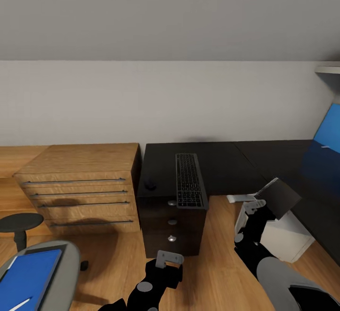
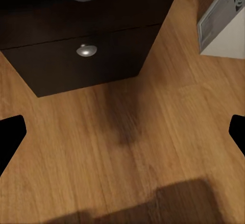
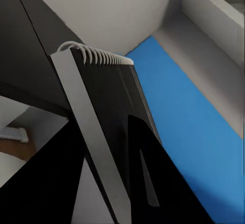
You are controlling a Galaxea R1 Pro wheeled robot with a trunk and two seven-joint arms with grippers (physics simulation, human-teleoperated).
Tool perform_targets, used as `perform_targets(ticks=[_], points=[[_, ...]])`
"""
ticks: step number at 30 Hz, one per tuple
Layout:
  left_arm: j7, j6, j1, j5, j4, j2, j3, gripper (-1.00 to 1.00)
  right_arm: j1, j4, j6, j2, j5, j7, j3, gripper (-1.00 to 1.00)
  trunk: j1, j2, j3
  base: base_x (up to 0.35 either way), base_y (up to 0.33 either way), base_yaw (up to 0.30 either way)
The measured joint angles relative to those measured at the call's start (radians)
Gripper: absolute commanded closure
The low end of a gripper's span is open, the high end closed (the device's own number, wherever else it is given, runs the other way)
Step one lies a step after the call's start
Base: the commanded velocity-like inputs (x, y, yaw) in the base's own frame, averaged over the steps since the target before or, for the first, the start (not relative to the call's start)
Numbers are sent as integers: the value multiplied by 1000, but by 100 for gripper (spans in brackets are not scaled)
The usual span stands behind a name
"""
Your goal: In the bedroom, organize the workspace by keeping the computer under the desk, ensuring the monitor is on the desk, placing the keyboard on the desk next to the monitor, placing the mouse on the desk next to the keyboard, moving the folder from the swivel chair onto the desk next to the mouse, stacking the notebook on top of the folder with the pen on top of the notebook, and positioning the swivel chair next to the desk.
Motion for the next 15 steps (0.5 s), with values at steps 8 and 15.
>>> perform_targets(ticks=[8,15], points=[[-1,0,0,1,1,0,0,-100,37,-9,-48,-2,82,-43,-3,100,0,0,0,0,0,0],[-1,0,0,1,1,0,0,-100,64,-9,-161,-5,210,-133,1,100,0,0,0,0,0,0]])
